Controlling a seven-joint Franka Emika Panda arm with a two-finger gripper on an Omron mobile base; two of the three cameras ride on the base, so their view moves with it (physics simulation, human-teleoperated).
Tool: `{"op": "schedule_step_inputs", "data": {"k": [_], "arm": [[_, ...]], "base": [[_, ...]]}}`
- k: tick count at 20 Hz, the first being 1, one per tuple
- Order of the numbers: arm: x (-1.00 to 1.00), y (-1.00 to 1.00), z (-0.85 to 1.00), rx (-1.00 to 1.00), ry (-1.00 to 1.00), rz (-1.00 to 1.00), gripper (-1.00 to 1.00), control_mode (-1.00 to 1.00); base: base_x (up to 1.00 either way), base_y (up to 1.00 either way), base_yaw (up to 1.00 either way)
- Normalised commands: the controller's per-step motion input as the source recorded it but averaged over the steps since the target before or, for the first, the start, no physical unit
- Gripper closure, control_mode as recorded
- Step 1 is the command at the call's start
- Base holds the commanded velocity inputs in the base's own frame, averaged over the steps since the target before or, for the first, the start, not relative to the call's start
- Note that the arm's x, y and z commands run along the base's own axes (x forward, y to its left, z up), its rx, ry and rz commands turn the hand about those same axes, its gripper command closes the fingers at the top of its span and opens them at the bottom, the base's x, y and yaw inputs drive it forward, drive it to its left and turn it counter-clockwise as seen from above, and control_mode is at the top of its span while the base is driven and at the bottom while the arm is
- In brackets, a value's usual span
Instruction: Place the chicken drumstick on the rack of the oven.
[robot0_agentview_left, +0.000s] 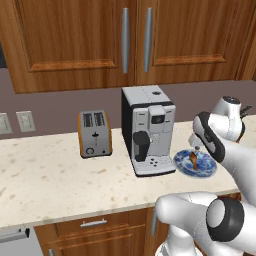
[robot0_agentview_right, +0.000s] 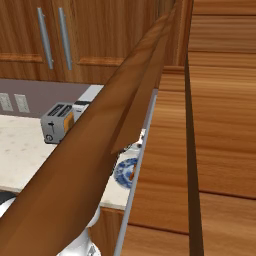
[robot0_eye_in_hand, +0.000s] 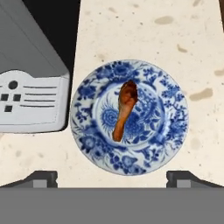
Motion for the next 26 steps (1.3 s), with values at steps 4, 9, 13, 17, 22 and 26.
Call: {"op": "schedule_step_inputs", "data": {"k": [4,9,13,17,22,26], "arm": [[0.00,-0.17,-0.56,0.00,0.04,0.00,-1.00,-1.00],[0.15,-0.08,-0.42,0.00,0.00,0.00,-1.00,-1.00],[0.26,0.00,-0.38,0.00,0.00,0.00,-1.00,-1.00],[0.20,-0.01,-0.37,0.00,0.00,0.00,-1.00,-1.00],[0.22,0.00,-0.32,0.00,0.00,0.00,-1.00,-1.00],[0.22,0.00,-0.36,0.00,0.00,0.00,-1.00,-1.00]], "base": [[0.00,0.00,0.00],[0.00,0.00,0.00],[0.00,0.00,0.00],[0.00,0.00,0.00],[0.00,0.00,0.00],[0.00,0.00,0.00]]}}
